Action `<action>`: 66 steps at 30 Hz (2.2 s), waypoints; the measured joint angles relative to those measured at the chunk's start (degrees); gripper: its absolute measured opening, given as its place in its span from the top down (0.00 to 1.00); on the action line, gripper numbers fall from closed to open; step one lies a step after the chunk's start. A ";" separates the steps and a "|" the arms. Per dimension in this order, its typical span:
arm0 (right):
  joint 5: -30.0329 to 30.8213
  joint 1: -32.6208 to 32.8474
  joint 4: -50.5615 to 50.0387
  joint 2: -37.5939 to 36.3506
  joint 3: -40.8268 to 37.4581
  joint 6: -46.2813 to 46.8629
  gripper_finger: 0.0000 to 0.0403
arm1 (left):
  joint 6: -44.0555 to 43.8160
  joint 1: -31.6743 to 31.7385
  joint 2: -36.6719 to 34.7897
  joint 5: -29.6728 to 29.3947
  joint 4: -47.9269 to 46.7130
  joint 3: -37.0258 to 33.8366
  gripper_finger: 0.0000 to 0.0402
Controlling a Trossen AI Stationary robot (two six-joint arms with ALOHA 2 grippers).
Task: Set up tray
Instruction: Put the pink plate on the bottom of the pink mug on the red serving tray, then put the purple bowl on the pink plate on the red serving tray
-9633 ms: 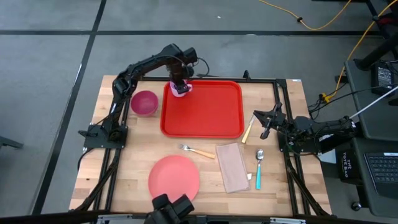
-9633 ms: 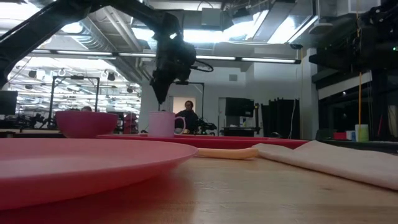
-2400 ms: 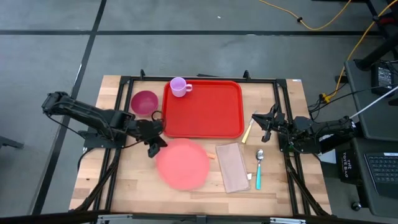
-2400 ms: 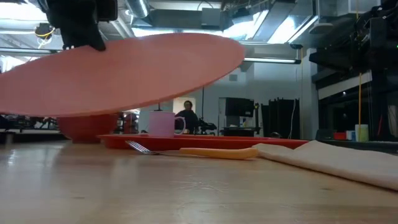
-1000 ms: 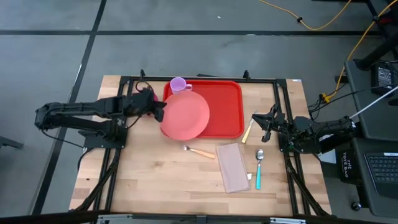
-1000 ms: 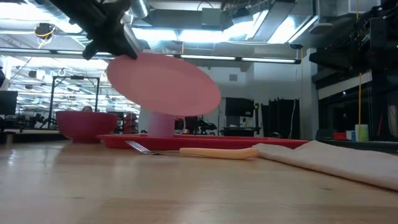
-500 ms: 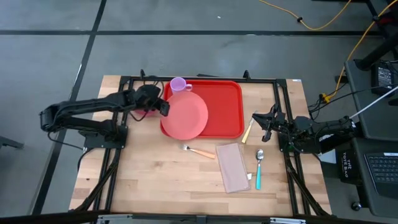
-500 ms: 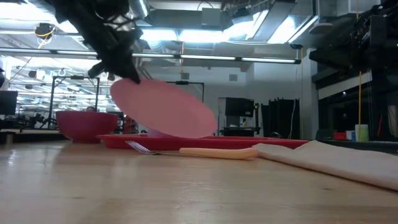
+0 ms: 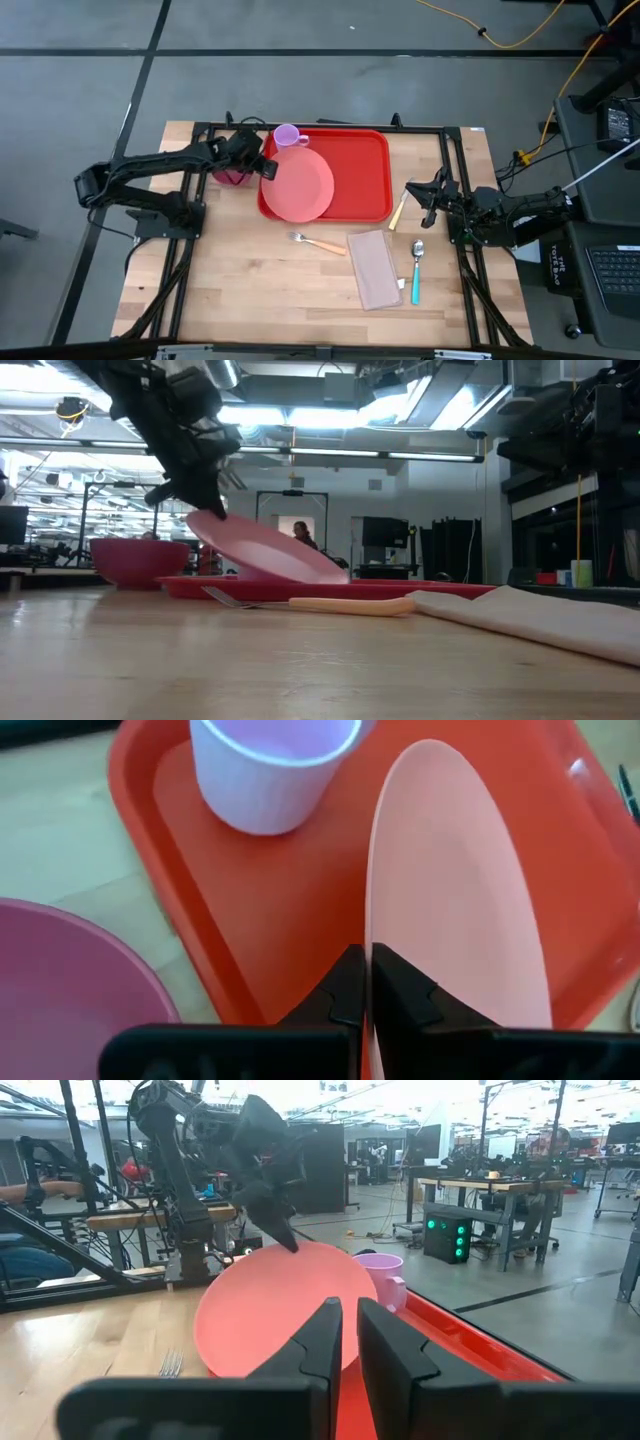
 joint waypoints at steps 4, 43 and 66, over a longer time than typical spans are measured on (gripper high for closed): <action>0.00 -0.02 0.00 0.00 0.00 0.02 0.90 | 0.93 0.79 2.35 1.17 0.00 0.00 1.00; -0.02 0.00 -0.06 0.00 0.00 0.02 0.90 | 11.36 4.32 6.34 -2.38 0.81 0.00 0.89; -0.02 0.00 -0.07 -0.01 0.01 0.02 0.90 | 21.94 4.05 3.60 -4.48 1.11 -0.02 0.76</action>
